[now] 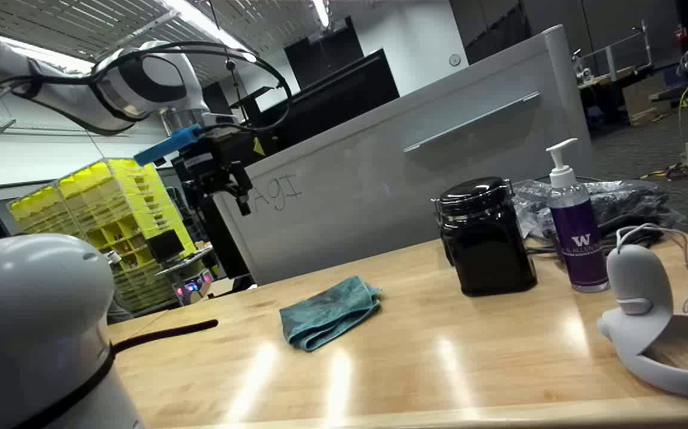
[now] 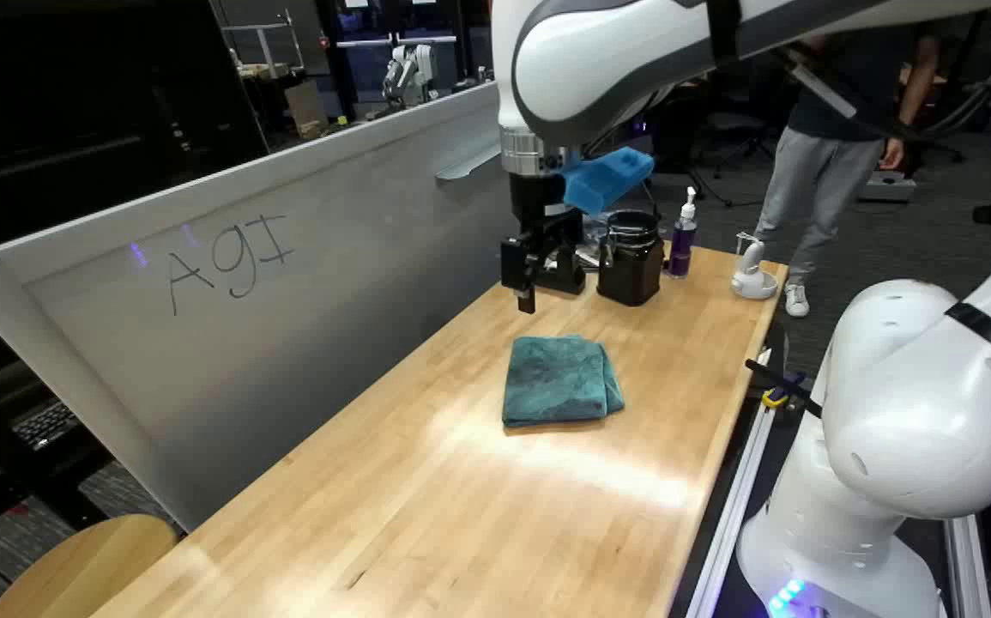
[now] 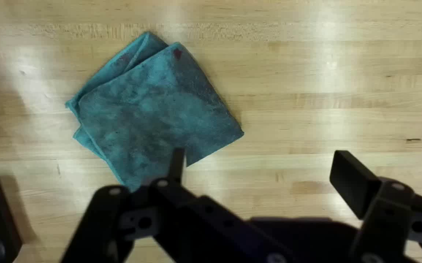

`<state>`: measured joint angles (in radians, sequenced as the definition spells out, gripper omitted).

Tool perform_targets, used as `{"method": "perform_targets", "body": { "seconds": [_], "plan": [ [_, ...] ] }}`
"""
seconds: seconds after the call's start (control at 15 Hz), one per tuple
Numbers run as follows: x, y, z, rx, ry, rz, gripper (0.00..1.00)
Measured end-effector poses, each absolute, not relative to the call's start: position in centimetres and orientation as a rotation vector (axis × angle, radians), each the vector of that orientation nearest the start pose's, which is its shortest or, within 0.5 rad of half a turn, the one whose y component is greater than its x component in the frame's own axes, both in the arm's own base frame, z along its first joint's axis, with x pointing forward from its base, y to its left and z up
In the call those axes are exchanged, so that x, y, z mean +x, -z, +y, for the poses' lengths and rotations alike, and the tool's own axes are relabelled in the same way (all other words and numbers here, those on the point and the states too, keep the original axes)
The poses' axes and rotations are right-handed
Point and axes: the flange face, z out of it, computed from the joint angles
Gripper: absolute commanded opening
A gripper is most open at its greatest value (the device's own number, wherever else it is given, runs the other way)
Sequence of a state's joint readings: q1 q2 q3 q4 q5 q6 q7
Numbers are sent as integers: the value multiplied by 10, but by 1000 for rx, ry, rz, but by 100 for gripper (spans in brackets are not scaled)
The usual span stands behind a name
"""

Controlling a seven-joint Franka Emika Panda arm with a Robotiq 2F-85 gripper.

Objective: Use the green towel to erase the writings on the white board

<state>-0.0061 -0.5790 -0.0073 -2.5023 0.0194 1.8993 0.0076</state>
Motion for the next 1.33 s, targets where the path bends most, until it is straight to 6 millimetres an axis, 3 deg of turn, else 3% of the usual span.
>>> {"method": "perform_targets", "body": {
  "seconds": [0.07, 0.33, 0.67, 0.93, 1.13, 1.33],
  "plan": [
    [370, -478, -4, -3119, -37, 41, 99],
    [373, -481, -3, -3117, -11, 41, 100],
    [397, -506, 4, -3112, 160, 16, 100],
    [396, -501, 2, -3114, 143, 22, 100],
    [389, -483, -6, -3126, 67, 41, 100],
    [369, -447, -26, -3160, -109, 86, 100]
  ]
}}
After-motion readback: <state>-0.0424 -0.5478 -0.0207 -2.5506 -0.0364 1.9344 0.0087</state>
